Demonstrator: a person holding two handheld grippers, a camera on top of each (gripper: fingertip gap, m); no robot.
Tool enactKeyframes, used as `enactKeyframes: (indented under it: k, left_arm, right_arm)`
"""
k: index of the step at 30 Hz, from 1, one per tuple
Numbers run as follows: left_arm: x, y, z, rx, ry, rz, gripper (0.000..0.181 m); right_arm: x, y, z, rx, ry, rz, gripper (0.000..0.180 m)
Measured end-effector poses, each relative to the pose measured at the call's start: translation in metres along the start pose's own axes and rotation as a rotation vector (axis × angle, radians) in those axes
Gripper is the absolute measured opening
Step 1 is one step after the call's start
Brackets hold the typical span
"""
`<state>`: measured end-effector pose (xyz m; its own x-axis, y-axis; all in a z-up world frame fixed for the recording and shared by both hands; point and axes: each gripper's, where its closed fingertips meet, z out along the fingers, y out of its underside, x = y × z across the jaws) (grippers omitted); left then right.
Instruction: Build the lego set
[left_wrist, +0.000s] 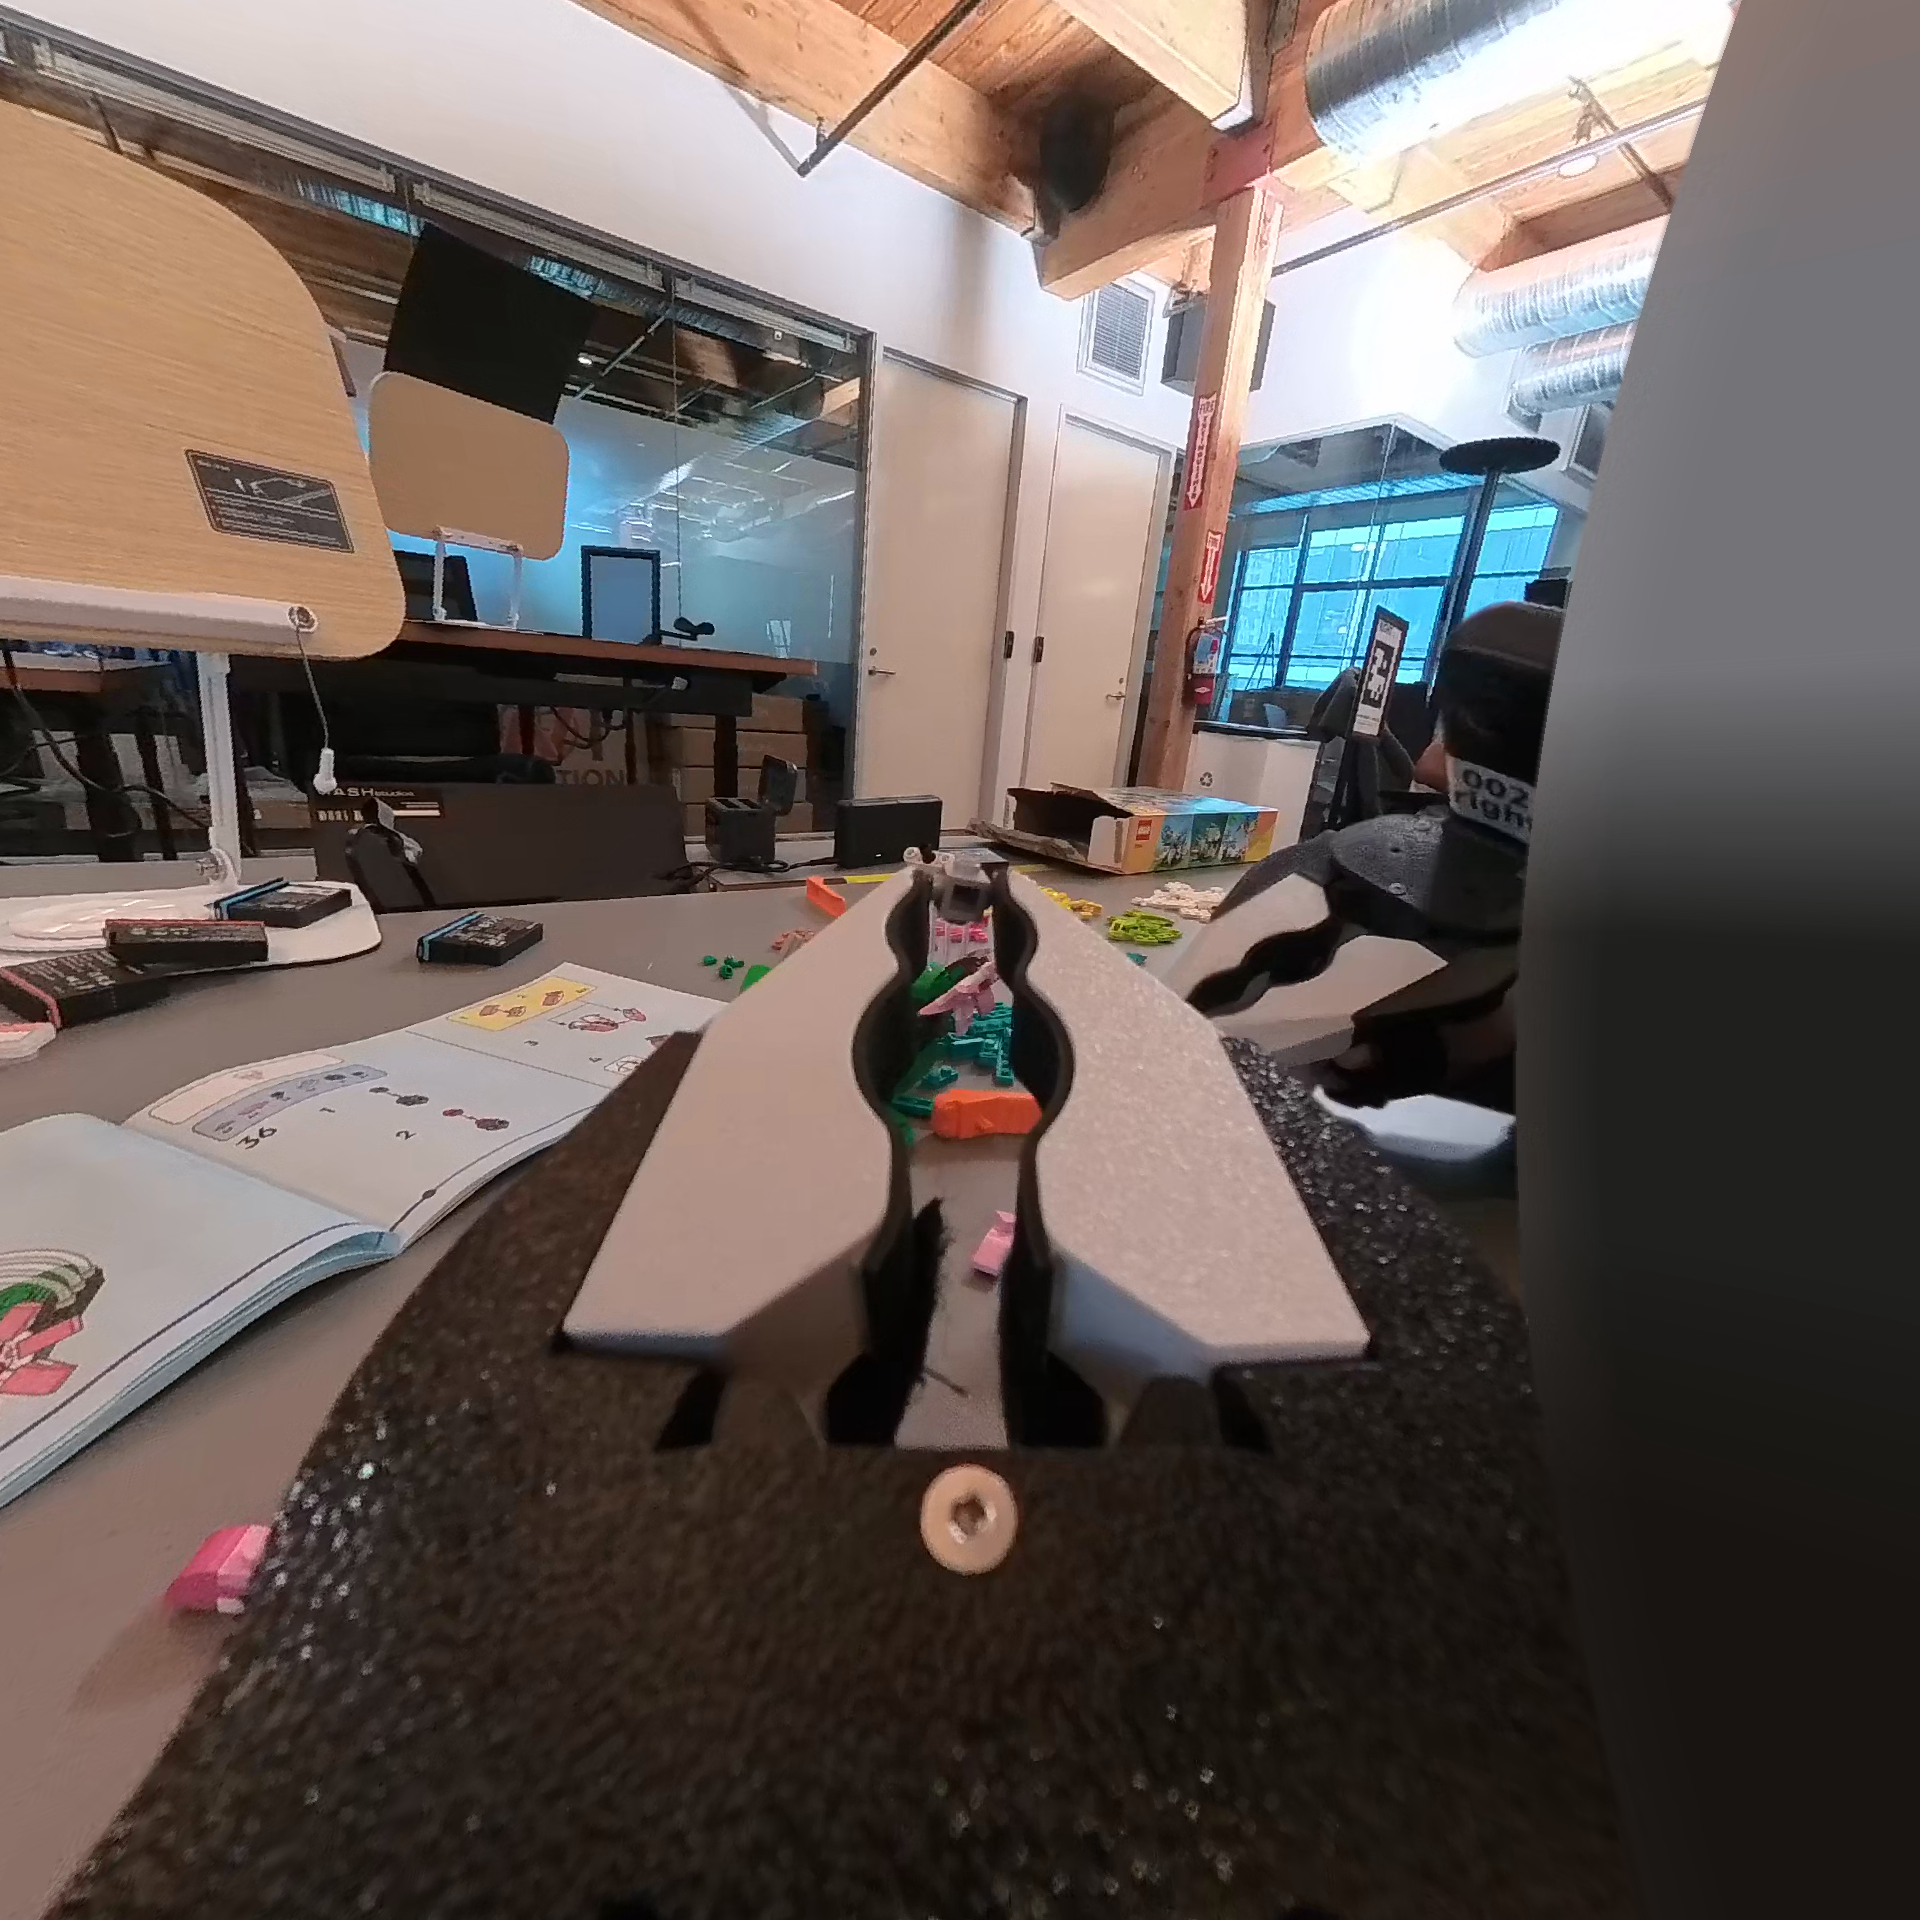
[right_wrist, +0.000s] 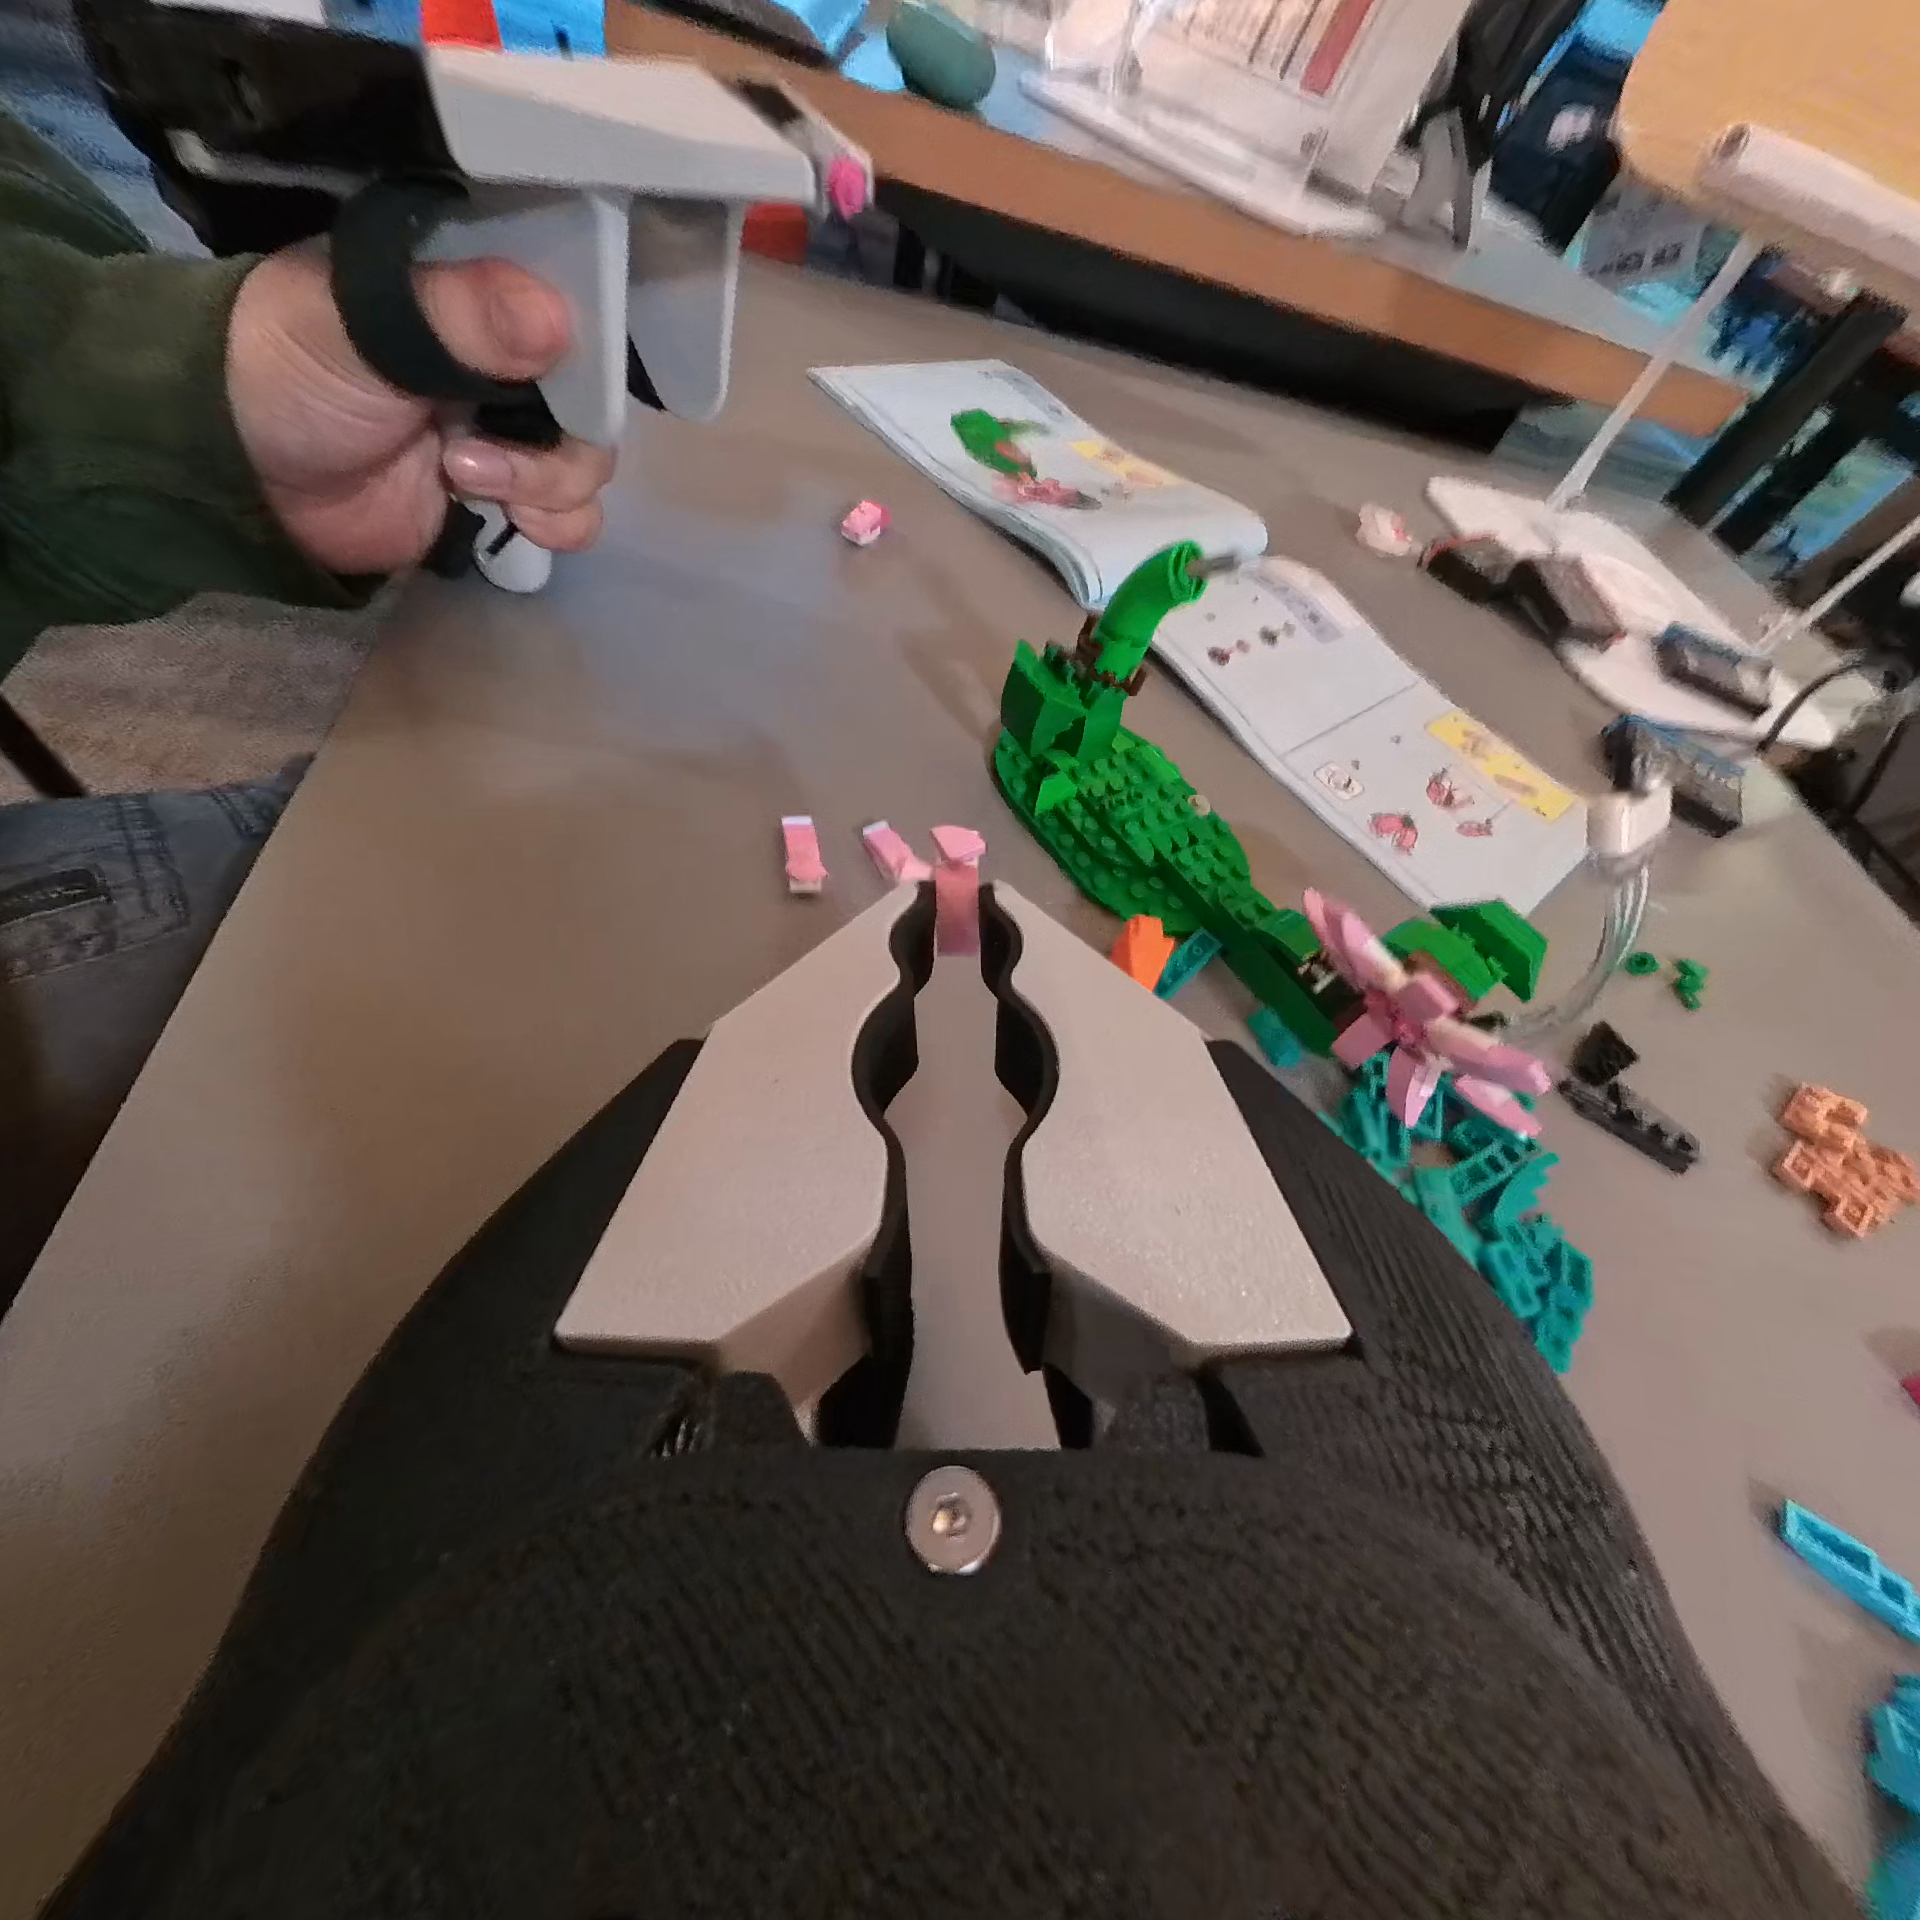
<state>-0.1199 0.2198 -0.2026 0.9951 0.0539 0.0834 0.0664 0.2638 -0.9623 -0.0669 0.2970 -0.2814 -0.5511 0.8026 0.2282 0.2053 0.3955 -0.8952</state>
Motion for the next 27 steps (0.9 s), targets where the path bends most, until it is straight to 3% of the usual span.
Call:
enactKeyframes:
  k: [9, 27]
  left_arm:
    - [0.000, 0.000, 0.000, -0.001, 0.003, -0.004, 0.009]
    - [0.004, 0.001, 0.001, -0.005, 0.024, 0.001, 0.009]
  right_arm:
    - [-0.023, 0.046, -0.020, -0.331, -0.139, 0.060, 0.006]
    - [-0.026, 0.056, -0.032, -0.431, -0.114, 0.053, 0.017]
